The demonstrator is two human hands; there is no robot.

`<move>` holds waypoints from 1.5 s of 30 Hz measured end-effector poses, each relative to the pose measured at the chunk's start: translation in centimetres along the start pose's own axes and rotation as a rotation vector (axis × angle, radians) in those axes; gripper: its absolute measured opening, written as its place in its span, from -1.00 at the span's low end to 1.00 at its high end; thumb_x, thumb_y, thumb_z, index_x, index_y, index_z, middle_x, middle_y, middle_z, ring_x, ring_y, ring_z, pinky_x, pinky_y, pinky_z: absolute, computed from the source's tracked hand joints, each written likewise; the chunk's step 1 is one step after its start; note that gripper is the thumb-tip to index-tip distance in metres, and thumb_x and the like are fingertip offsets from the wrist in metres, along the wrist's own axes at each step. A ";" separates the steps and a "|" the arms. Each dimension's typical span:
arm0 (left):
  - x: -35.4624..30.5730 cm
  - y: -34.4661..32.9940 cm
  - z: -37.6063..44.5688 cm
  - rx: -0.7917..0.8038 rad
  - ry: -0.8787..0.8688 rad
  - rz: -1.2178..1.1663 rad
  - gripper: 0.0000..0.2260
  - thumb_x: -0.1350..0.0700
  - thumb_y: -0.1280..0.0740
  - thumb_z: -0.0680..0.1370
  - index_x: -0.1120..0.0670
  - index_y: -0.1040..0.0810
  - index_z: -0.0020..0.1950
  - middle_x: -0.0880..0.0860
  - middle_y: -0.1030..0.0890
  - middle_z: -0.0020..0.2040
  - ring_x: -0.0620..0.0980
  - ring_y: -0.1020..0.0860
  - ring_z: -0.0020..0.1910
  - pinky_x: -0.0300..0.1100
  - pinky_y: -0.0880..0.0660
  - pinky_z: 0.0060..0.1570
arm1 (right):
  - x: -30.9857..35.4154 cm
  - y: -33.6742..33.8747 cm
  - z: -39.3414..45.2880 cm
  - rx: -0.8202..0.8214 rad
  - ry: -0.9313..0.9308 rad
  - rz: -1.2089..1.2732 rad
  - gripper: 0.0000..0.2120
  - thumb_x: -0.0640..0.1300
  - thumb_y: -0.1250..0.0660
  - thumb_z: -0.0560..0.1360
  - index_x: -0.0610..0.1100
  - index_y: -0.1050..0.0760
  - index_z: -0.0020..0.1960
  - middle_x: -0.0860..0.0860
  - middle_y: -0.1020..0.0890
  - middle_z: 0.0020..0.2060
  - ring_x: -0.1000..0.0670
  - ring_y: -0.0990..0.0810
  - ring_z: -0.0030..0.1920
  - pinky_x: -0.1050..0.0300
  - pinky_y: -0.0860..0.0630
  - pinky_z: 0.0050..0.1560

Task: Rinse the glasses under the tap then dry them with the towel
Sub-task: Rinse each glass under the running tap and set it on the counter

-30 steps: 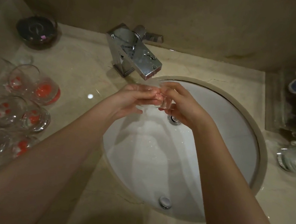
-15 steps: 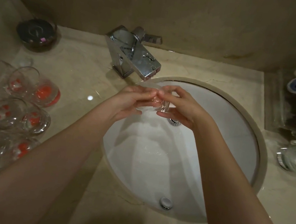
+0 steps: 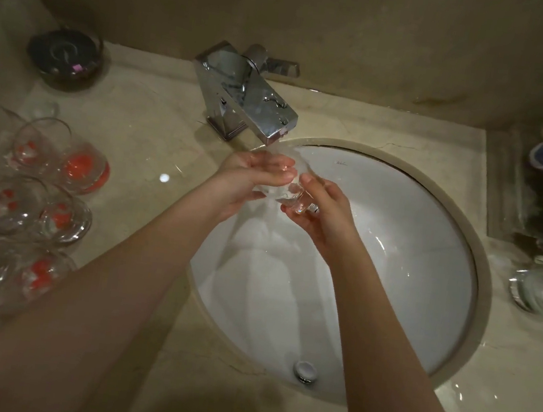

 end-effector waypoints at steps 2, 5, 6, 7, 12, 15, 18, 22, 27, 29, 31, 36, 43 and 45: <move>0.5 -0.4 0.1 -0.080 -0.061 -0.069 -0.75 0.26 -0.46 0.45 0.00 -0.60 0.05 -0.17 -0.68 -0.07 -0.24 -0.63 -0.13 -0.20 -0.45 0.00 | -0.7 -0.6 -0.1 -0.012 0.004 0.079 -0.54 -0.09 -0.38 0.54 -0.40 -0.39 0.26 -0.18 -0.57 -0.11 -0.05 -0.69 -0.18 0.02 -0.65 -0.03; 1.5 -1.5 -0.1 -0.174 -0.097 -0.249 -0.59 0.25 -0.46 0.47 0.14 -0.50 0.30 0.02 -0.64 0.09 -0.16 -0.65 -0.19 -0.27 -0.52 -0.21 | -1.5 -1.5 -0.2 0.009 -0.076 0.226 -0.75 -0.08 -0.31 0.57 -0.30 -0.48 0.01 -0.19 -0.58 -0.20 -0.08 -0.68 -0.18 -0.03 -0.64 -0.02; 1.8 -1.8 -0.1 -0.193 -0.093 -0.301 -0.52 0.20 -0.49 0.46 0.19 -0.46 0.34 0.08 -0.63 0.02 -0.12 -0.65 -0.25 -0.26 -0.53 -0.27 | -1.7 -1.8 -0.4 0.013 -0.120 0.231 -0.77 -0.06 -0.29 0.57 -0.24 -0.48 -0.07 -0.18 -0.60 -0.21 -0.10 -0.67 -0.17 -0.07 -0.63 0.03; 2.1 -2.0 -0.2 -0.216 -0.084 -0.320 -0.44 0.10 -0.53 0.41 0.23 -0.45 0.35 0.08 -0.62 -0.07 -0.10 -0.62 -0.30 -0.25 -0.52 -0.29 | -1.8 -2.0 -0.4 0.002 -0.154 0.173 -0.77 -0.01 -0.26 0.58 -0.19 -0.47 -0.10 -0.15 -0.61 -0.20 -0.10 -0.65 -0.14 -0.11 -0.59 0.10; 2.9 -2.0 -0.4 -0.278 -0.045 -0.170 -0.28 -0.17 -0.54 0.29 0.23 -0.47 0.27 0.03 -0.57 -0.18 -0.07 -0.55 -0.34 -0.20 -0.46 -0.35 | -1.4 -3.0 0.5 -0.127 -0.023 -0.268 -0.55 0.31 -0.14 0.55 -0.08 -0.36 0.11 -0.13 -0.58 0.03 -0.17 -0.64 0.03 -0.16 -0.59 0.07; 3.1 -2.3 -0.3 -0.362 -0.031 -0.162 -0.45 -0.12 -0.45 0.48 0.20 -0.45 0.31 0.07 -0.61 -0.10 -0.15 -0.61 -0.28 -0.25 -0.50 -0.34 | -1.3 -3.9 1.4 -0.100 0.020 -0.302 -0.55 0.32 -0.10 0.56 -0.06 -0.26 0.14 0.01 -0.52 -0.07 -0.10 -0.64 -0.03 -0.18 -0.59 0.10; 3.0 -2.2 -0.3 -0.348 -0.045 -0.242 -0.46 -0.21 -0.40 0.47 0.08 -0.49 0.33 0.03 -0.65 0.03 -0.04 -0.67 -0.09 -0.09 -0.59 -0.09 | -1.9 -4.5 2.3 -0.066 -0.110 -0.110 -0.43 0.32 -0.05 0.58 -0.15 -0.32 0.28 -0.12 -0.60 0.06 -0.13 -0.66 -0.01 -0.20 -0.60 0.07; 3.2 -1.9 -0.6 -0.393 -0.043 -0.170 -0.32 -0.34 -0.42 0.29 -0.01 -0.51 0.30 0.06 -0.67 0.10 0.05 -0.67 0.05 0.10 -0.55 0.18 | -3.2 -4.5 2.7 -0.066 -0.186 0.107 -0.40 0.33 -0.09 0.56 -0.17 -0.47 0.21 -0.15 -0.68 -0.03 -0.17 -0.67 -0.05 -0.04 -0.58 -0.03; 3.1 -1.8 -0.7 -0.443 -0.042 -0.063 -0.19 -0.41 -0.34 0.21 0.04 -0.49 0.32 0.09 -0.66 0.12 0.04 -0.66 0.05 0.11 -0.55 0.17 | -4.0 -5.6 2.3 -0.002 -0.109 0.008 -0.10 0.50 -0.37 0.18 -0.24 -0.59 0.17 -0.25 -0.66 0.06 -0.24 -0.64 0.11 -0.21 -0.51 0.21; 3.2 -1.7 -0.7 -0.417 0.004 -0.075 -0.19 -0.43 -0.31 0.21 0.06 -0.51 0.30 0.11 -0.65 0.13 0.07 -0.65 0.07 0.10 -0.54 0.19 | -4.0 -5.5 2.5 0.018 -0.130 0.108 -0.09 0.47 -0.33 0.22 -0.27 -0.57 0.21 -0.26 -0.64 0.10 -0.22 -0.63 0.14 -0.15 -0.56 0.13; 3.3 -1.6 -0.8 -0.394 0.026 -0.093 -0.23 -0.41 -0.33 0.24 0.09 -0.55 0.25 0.12 -0.67 0.09 0.08 -0.66 0.04 0.07 -0.54 0.19 | -4.0 -4.9 2.9 0.027 -0.153 0.218 -0.19 0.43 -0.27 0.38 -0.25 -0.52 0.25 -0.26 -0.59 0.21 -0.22 -0.61 0.18 -0.11 -0.58 0.08; 3.8 -1.6 -0.6 -0.392 0.021 -0.125 -0.48 -0.21 -0.35 0.52 0.10 -0.47 0.34 0.06 -0.65 0.14 -0.07 -0.66 0.02 -0.27 -0.53 -0.08 | -3.6 -4.6 2.8 0.102 -0.202 0.243 -0.35 0.37 -0.18 0.47 -0.19 -0.53 0.17 -0.17 -0.65 0.08 -0.15 -0.65 0.07 -0.06 -0.56 0.09; 2.8 -1.6 -0.7 -0.355 -0.007 -0.071 -0.54 -0.28 -0.32 0.49 0.08 -0.60 0.12 0.01 -0.70 -0.08 -0.04 -0.68 -0.07 -0.09 -0.57 0.07 | -3.1 -4.4 2.7 0.132 -0.175 0.201 -0.32 0.35 -0.18 0.49 -0.25 -0.57 0.17 -0.16 -0.66 -0.02 -0.12 -0.66 -0.01 -0.01 -0.58 0.03; 2.8 -1.4 -0.6 -0.338 -0.007 -0.048 -0.58 -0.24 -0.30 0.54 0.09 -0.61 0.08 0.03 -0.70 -0.11 -0.02 -0.68 -0.08 -0.07 -0.57 0.09 | -3.3 -4.1 2.7 0.113 -0.184 0.209 -0.39 0.34 -0.11 0.54 -0.19 -0.59 0.07 -0.11 -0.64 -0.10 -0.07 -0.63 -0.09 0.04 -0.53 0.03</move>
Point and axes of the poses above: each hand's wrist, its own z-axis towards the middle knuckle, its own y-axis out of the back of the hand, x = y × z, the point moved 1 cm from there along z, towards the middle knuckle
